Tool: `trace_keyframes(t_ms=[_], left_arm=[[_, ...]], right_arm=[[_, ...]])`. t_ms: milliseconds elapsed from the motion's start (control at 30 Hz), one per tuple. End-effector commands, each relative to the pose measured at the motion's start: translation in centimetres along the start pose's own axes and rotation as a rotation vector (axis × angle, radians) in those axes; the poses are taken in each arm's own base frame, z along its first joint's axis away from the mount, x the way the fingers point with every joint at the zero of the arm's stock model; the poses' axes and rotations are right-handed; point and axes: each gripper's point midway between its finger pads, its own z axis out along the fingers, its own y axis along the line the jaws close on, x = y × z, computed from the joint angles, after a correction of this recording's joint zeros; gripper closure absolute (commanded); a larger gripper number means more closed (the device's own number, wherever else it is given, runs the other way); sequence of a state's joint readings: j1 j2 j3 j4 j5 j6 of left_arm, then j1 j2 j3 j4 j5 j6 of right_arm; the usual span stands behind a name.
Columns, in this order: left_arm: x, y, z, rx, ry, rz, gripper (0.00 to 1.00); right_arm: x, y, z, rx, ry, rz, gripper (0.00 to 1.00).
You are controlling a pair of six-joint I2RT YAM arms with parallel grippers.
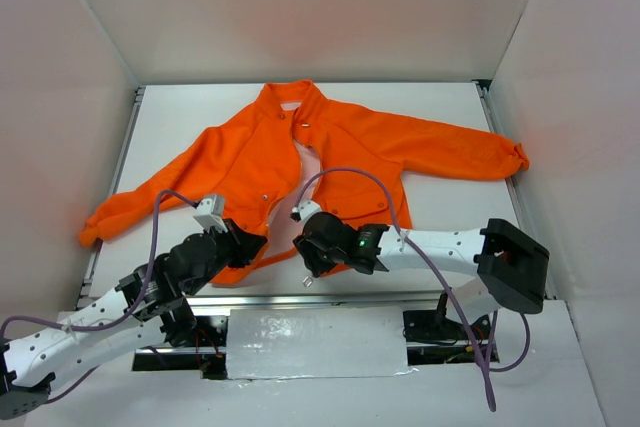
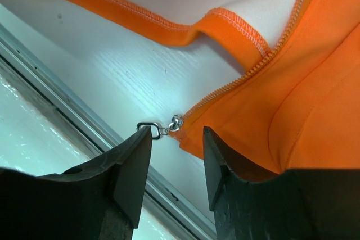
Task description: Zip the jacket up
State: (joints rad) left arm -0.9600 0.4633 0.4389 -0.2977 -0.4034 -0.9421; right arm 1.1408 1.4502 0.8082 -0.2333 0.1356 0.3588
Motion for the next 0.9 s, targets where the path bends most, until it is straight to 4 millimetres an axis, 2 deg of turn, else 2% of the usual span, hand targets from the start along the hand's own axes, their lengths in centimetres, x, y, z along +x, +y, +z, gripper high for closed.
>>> trace_keyframes(t_ms=[0, 167, 467, 700, 867], left_arm=[[-1.8, -2.3, -0.4, 0.074, -0.042, -0.005, 1.0], [-2.0, -2.3, -0.6, 0.073, -0.045, -0.004, 1.0], [-1.6, -2.4, -0.3, 0.078, -0.035, -0.003, 1.0], [-1.5, -2.2, -0.3, 0.076, -0.034, 0.0, 1.0], [-1.3, -2.2, -0.1, 0.079, -0.028, 0.002, 1.0]], right_arm=[[0.7, -0.6, 0.1, 0.018, 0.027, 0.006, 0.52], [2.1, -1.7, 0.1, 0.047, 0.076, 0.04, 0.52], [4.0, -2.4, 1.1, 0.084, 0.155, 0.046, 0.51], [3.8, -2.4, 1.5, 0.095, 0.152, 0.048, 0.5], [2.6, -1.8, 1.1, 0.073, 0.115, 0.048, 0.48]])
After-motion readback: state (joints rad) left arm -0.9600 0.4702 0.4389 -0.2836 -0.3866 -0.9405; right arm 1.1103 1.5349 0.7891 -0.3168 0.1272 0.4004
